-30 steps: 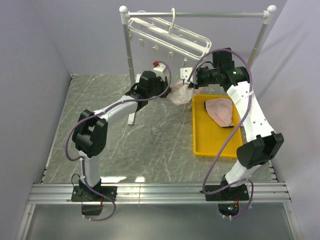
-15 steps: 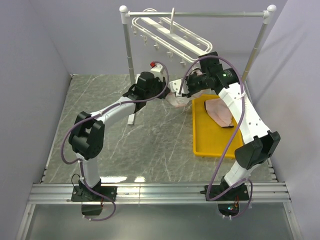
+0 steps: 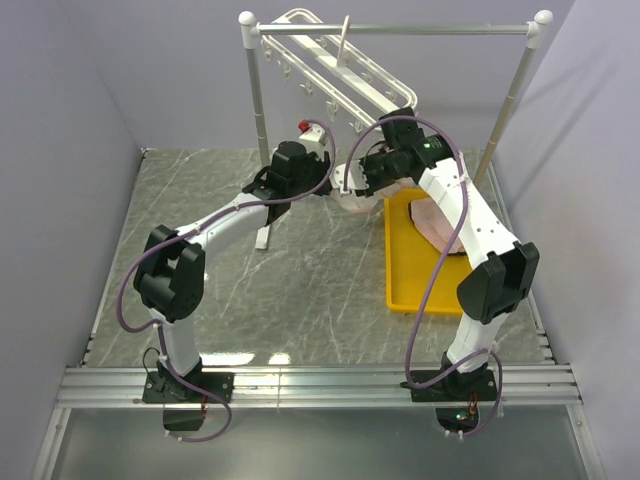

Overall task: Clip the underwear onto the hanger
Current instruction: Adjust the underwear on the hanger.

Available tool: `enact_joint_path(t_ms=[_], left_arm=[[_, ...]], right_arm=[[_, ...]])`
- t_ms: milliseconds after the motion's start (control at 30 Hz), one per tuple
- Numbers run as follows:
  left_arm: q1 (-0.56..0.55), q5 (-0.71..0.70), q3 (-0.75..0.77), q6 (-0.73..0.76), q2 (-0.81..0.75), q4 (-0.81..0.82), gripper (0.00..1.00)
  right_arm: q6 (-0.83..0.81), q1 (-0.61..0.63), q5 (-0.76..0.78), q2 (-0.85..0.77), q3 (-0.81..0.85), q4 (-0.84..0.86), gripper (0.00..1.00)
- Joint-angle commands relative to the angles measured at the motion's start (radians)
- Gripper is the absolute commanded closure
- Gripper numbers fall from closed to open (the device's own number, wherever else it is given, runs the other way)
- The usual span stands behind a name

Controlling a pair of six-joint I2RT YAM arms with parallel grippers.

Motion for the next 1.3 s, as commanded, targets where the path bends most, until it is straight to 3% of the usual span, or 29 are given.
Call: enact_joint_path(t_ms=[0, 67, 200, 367, 433, 467, 567, 667, 700, 1033, 1267], left_arm=[[-0.008, 0.012, -0.005, 0.02, -0.072, 0.007, 0.87], [-0.009, 0.017, -0.005, 0.026, -0.075, 0.009, 0.87], [-0.012, 0.021, -0.003, 0.029, -0.081, 0.001, 0.87], [-0.02, 0.038, -0.003, 0.032, -0.085, -0.008, 0.87], [-0.021, 0.041, 0.0, 0.035, -0.09, -0.011, 0.87], [-0.021, 0.044, 0.002, 0.034, -0.089, -0.011, 0.87], [-0.021, 0.038, 0.008, 0.034, -0.09, -0.019, 0.87], [-0.021, 0.024, 0.0, 0.026, -0.092, -0.022, 0.87], [-0.021, 0.023, -0.005, 0.018, -0.095, -0.019, 0.87], [0.074, 0.129, -0.027, -0.173, -0.122, -0.004, 0.59], [0.135, 0.357, -0.141, -0.38, -0.142, 0.174, 0.34]], right_arm=[[0.027, 0.005, 0.065, 0.008, 0.035, 0.027, 0.63], [0.025, 0.007, 0.077, 0.008, 0.029, 0.03, 0.62], [0.038, 0.01, 0.111, 0.005, 0.012, 0.053, 0.47], [0.044, 0.008, 0.134, -0.016, -0.048, 0.137, 0.44], [0.032, 0.008, 0.14, -0.018, -0.052, 0.141, 0.49], [0.028, 0.008, 0.154, -0.012, -0.051, 0.136, 0.58], [0.028, 0.007, 0.161, 0.001, -0.031, 0.108, 0.72], [0.041, 0.004, 0.152, -0.017, -0.034, 0.11, 0.97], [0.045, 0.004, 0.145, -0.027, -0.057, 0.119, 1.0], [0.074, -0.036, 0.046, -0.232, -0.365, 0.459, 1.0], [0.073, -0.07, -0.049, -0.34, -0.554, 0.694, 1.0]])
